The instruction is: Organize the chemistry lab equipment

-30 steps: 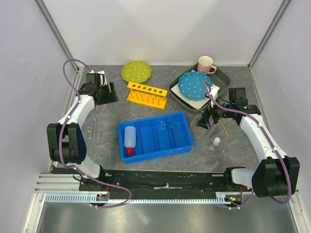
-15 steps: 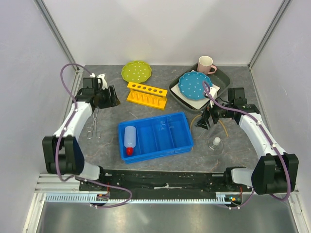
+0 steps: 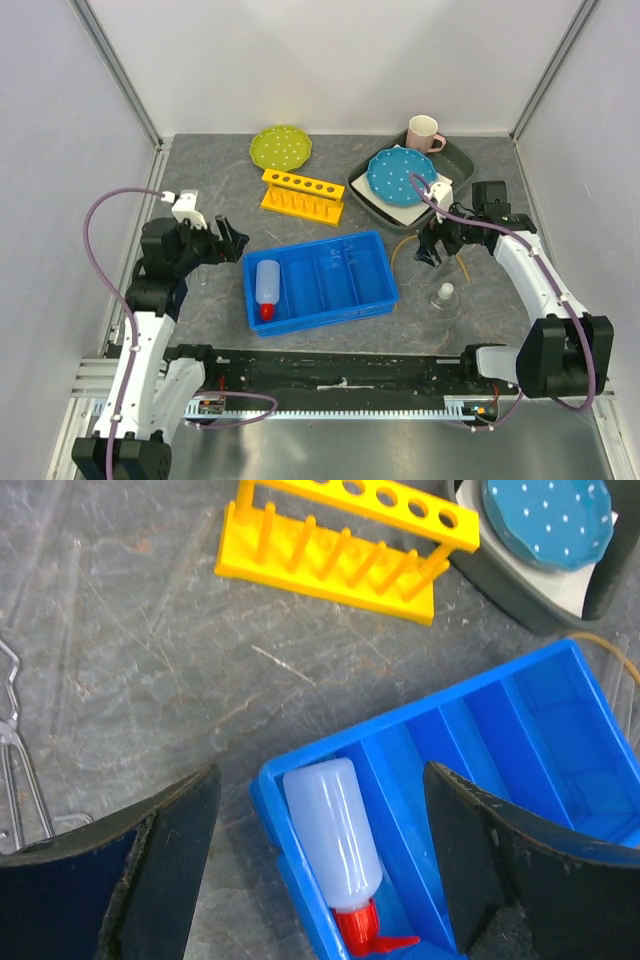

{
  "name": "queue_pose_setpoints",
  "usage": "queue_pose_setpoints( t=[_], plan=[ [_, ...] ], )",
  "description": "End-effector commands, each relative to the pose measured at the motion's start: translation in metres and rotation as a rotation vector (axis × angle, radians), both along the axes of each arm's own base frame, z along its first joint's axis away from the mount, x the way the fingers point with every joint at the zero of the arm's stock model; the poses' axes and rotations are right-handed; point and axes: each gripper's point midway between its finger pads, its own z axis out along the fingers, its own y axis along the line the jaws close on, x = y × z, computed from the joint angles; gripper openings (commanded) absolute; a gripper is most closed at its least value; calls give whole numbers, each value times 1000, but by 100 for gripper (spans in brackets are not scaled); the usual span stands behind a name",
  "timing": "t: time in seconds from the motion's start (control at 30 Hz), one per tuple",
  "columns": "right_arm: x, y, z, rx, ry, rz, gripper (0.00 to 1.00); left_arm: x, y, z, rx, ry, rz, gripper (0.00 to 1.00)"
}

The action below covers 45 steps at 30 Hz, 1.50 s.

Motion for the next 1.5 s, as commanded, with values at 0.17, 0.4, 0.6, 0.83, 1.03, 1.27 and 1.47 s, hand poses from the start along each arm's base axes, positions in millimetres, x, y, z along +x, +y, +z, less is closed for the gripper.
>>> queue_pose_setpoints(
  t=[0.17,0.4,0.6,0.83,1.03,1.27,1.47],
  plan=[
    [42,-52,2,7,117,-451,98,-12,-9,12,-46,-71,-35,89],
    [59,-67,-18,106,243,-760,98,-15,-7,20,-39,-106,-21,88],
    [70,-83,-21,132,268,-979,98,-18,-6,26,-25,-141,-11,88],
    [67,-82,-33,178,271,-1040,94,-19,-10,28,-38,-145,-27,88],
    [61,-77,-43,201,291,-1039,84,-19,-9,28,-38,-144,-25,88],
    [64,-82,-37,172,237,-1020,76,-20,-9,27,-37,-146,-26,88],
    [63,-80,-27,15,161,-722,76,-21,-11,30,-38,-159,-39,88]
  ],
)
